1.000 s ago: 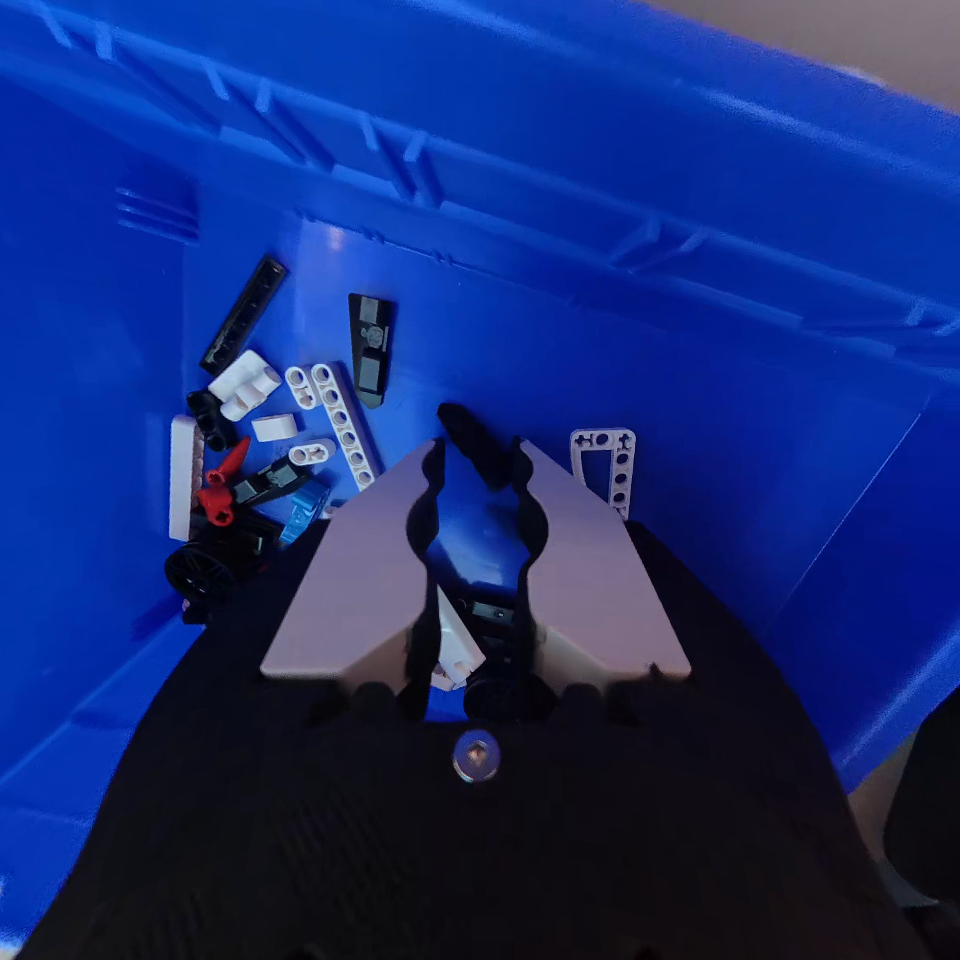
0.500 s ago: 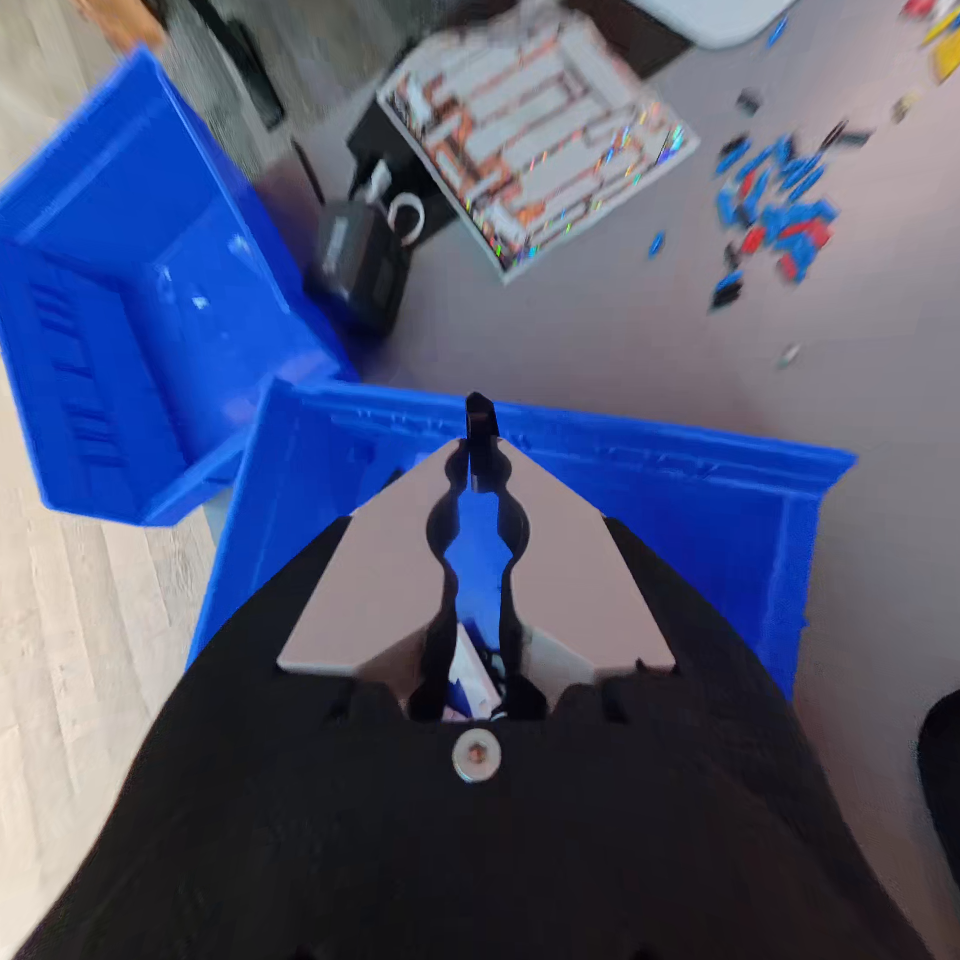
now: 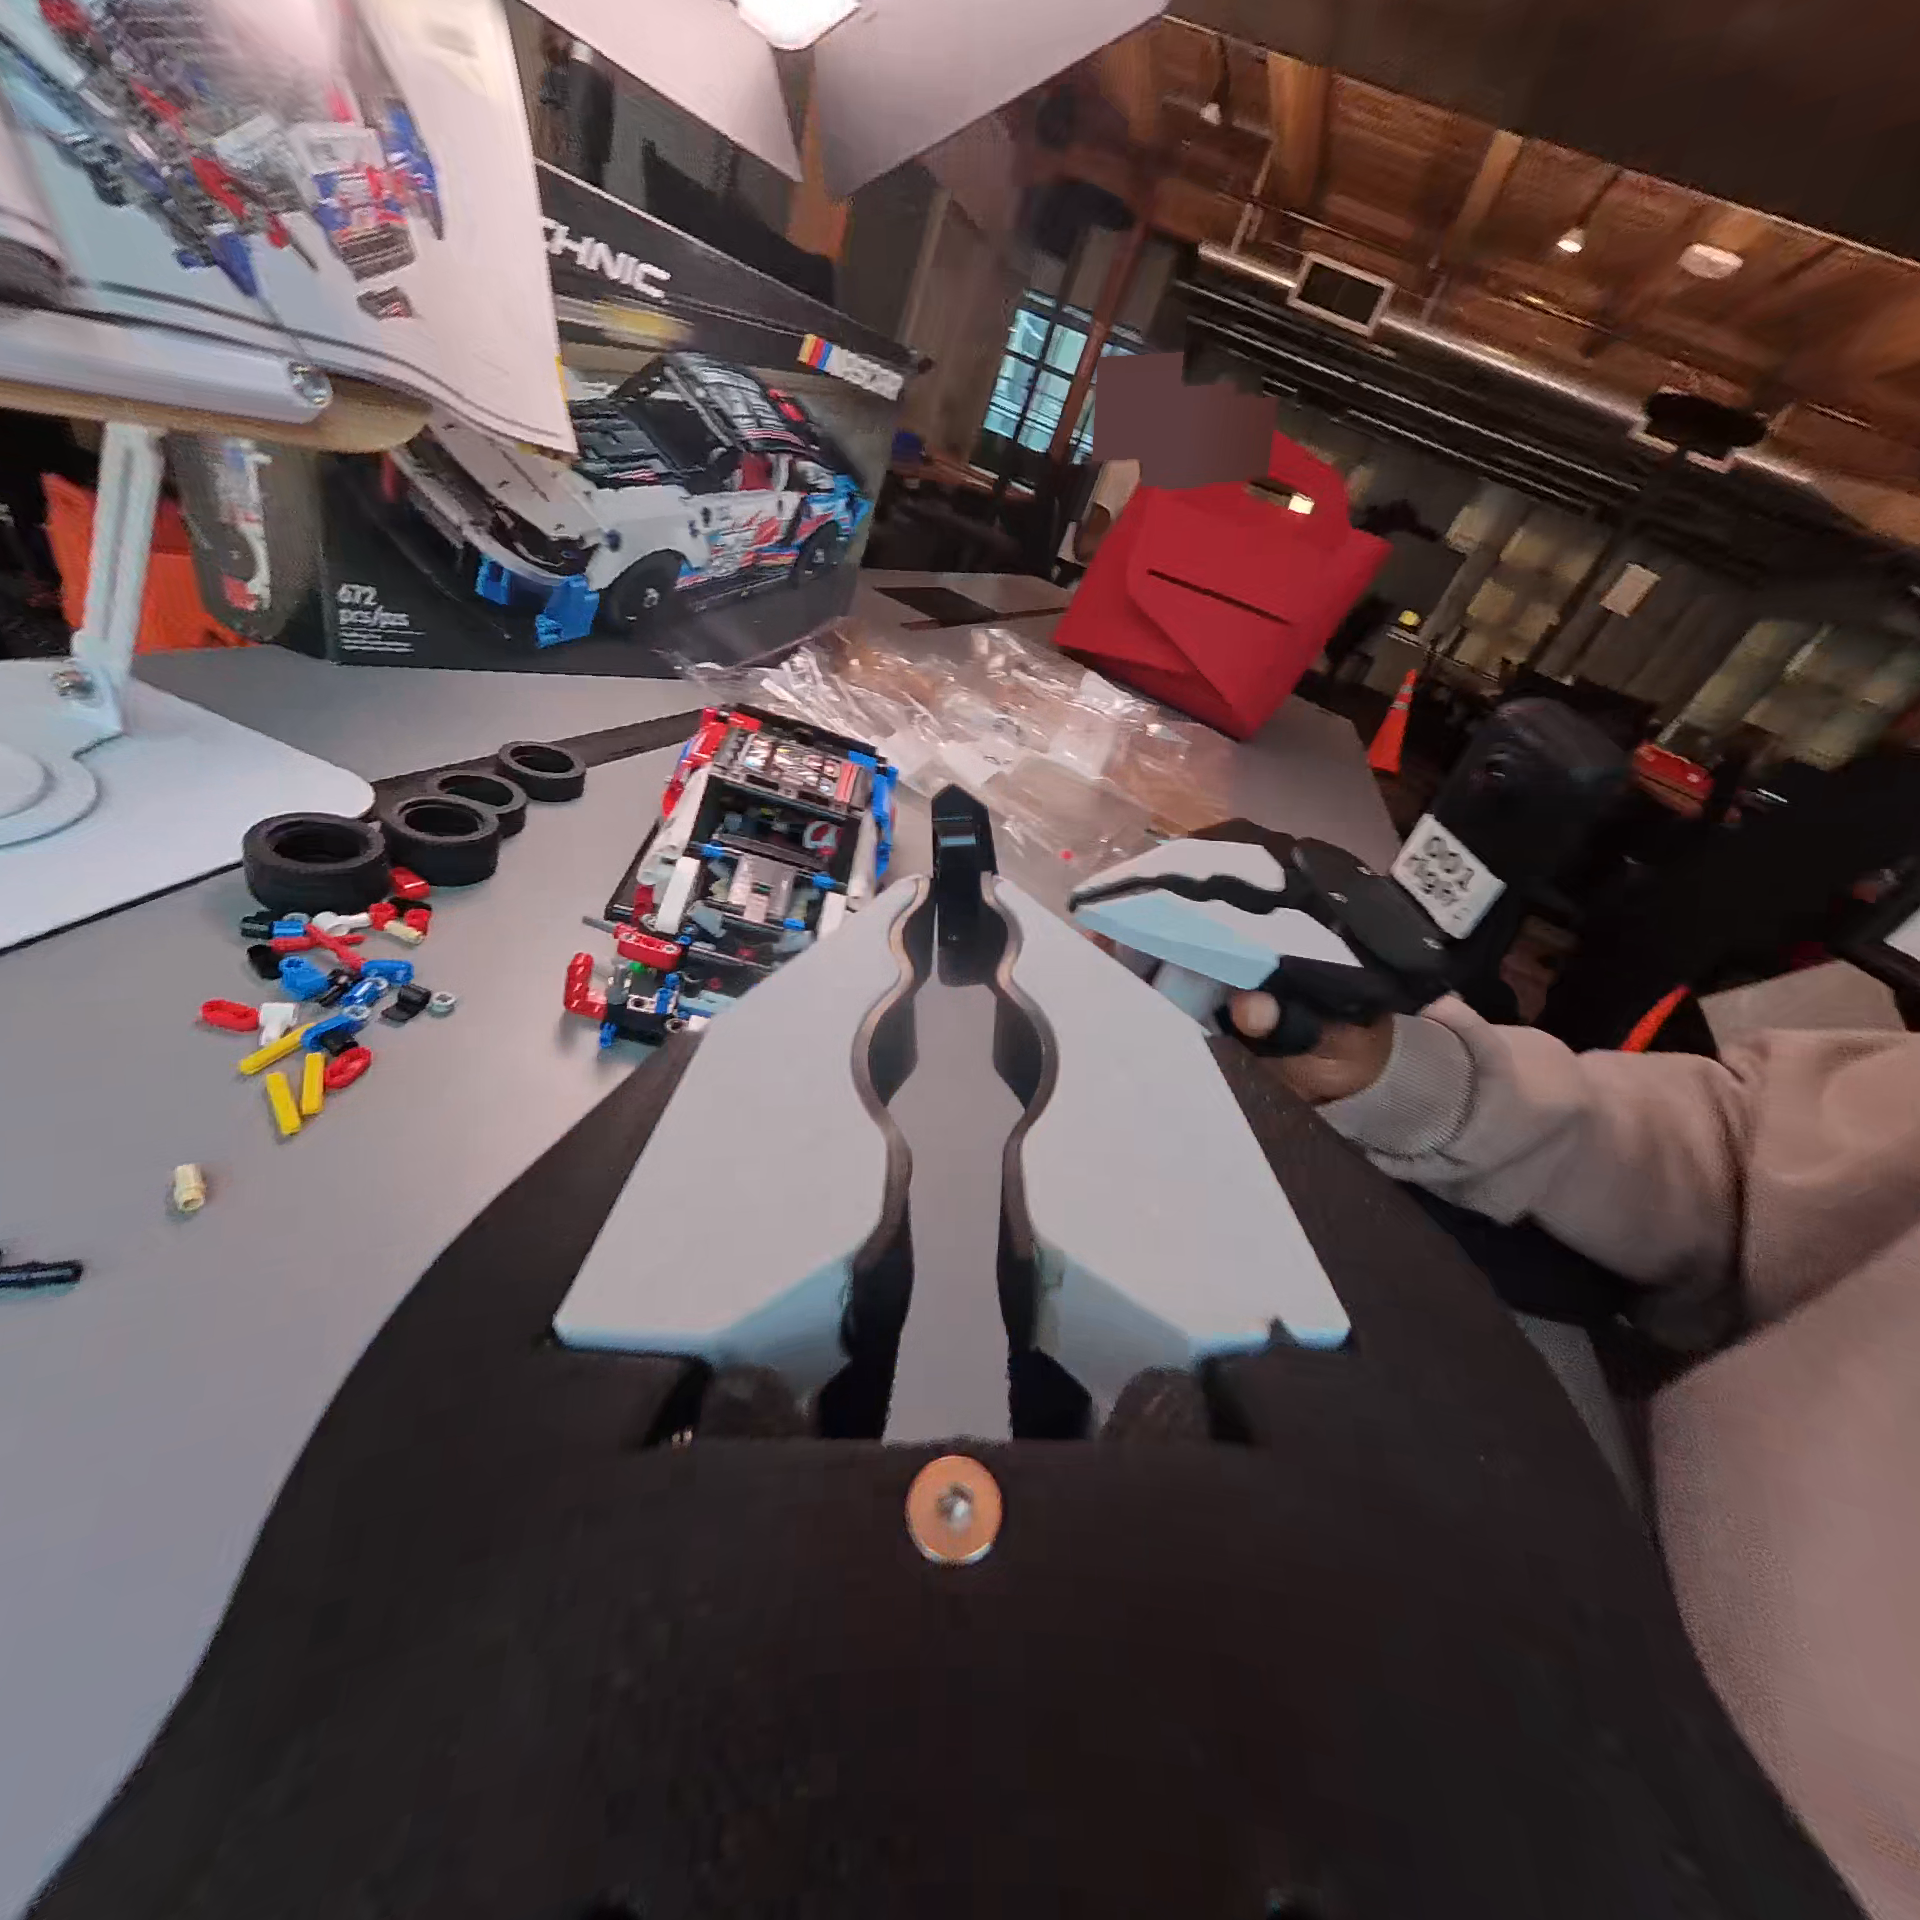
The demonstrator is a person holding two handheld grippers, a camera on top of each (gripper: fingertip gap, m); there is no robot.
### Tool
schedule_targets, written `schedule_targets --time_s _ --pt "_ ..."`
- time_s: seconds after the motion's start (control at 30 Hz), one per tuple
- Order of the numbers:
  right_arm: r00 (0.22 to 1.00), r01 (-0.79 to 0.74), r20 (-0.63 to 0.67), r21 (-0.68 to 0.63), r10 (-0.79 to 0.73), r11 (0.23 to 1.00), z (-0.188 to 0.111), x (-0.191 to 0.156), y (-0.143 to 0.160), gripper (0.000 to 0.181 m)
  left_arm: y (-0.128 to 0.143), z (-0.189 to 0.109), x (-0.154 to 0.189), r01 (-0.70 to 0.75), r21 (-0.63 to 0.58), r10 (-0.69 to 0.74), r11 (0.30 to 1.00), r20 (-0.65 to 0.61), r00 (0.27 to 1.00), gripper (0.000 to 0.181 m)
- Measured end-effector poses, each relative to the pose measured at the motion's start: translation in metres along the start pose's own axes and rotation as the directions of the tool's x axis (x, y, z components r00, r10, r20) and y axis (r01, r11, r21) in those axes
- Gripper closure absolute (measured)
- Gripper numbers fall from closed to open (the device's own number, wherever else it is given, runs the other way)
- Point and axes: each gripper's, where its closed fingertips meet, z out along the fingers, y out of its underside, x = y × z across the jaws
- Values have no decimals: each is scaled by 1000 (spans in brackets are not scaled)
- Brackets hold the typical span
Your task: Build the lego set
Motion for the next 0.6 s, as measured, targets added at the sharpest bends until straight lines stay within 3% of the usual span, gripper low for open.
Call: schedule_targets --time_s 0.1,0.23,0.37,0.6 --pt "999 -20 25 -10 20 1000 2 -2 3 181 18 23 -17 -21 -3 21 1000 108 994 176" --pt "983 -167 72 -10 167 986 7 -3 1 178 33 32 -13 -168 -68 178 983 185 966 176" --pt "945 -306 119 -19 306 952 18 -5 -5 175 44 31 -7 -261 -131 285 956 228 931 176" --pt "899 -388 186 -86 398 918 31 -24 2 170 51 32 8 -430 -215 474 877 236 848 176"
